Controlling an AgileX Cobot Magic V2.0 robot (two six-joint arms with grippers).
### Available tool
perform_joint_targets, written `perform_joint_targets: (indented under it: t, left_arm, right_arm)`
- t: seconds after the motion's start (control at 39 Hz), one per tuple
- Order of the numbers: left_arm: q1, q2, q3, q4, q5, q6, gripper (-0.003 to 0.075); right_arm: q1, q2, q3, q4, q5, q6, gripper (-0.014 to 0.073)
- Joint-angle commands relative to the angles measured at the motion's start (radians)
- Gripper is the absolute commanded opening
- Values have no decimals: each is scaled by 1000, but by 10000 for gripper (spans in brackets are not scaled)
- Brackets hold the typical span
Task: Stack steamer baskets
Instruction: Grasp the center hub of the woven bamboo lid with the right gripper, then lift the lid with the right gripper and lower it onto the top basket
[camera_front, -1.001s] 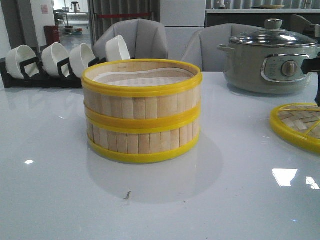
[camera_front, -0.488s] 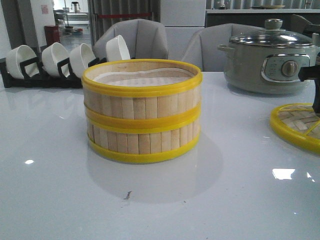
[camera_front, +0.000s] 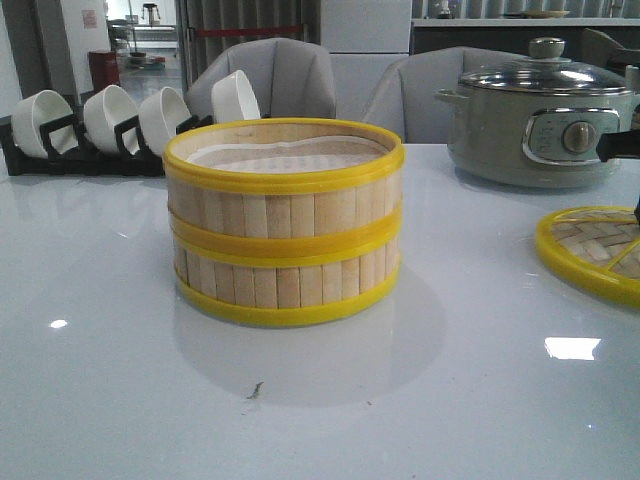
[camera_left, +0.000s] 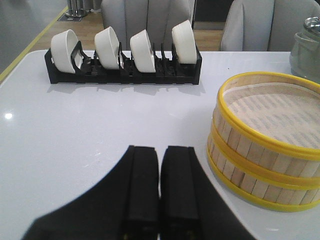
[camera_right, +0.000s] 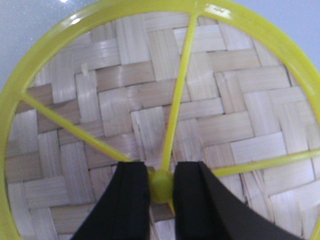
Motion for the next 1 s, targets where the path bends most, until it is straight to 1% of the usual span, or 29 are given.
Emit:
perform_joint_targets:
  t: [0.0, 0.03, 0.26, 0.56, 0.74, 0.98]
  left_arm:
    - [2, 3, -31, -4, -87, -5, 87]
    - [2, 3, -31, -4, -87, -5, 87]
    - [2, 3, -31, -4, -87, -5, 87]
    - [2, 3, -31, -4, -87, -5, 87]
    - [2, 3, -31, -4, -87, -5, 87]
    - [2, 3, -31, -4, -87, -5, 87]
  right_arm:
    - [-6, -56, -34, -4, -31, -3, 45]
    - [-6, -56, -34, -4, -31, -3, 58]
    - [-4, -64, -39, 8, -21, -3, 55]
    - [51, -136, -186, 17, 119, -3, 55]
    - [122, -181, -307, 17, 201, -3, 55]
    - [282, -198, -448, 24, 303, -4, 55]
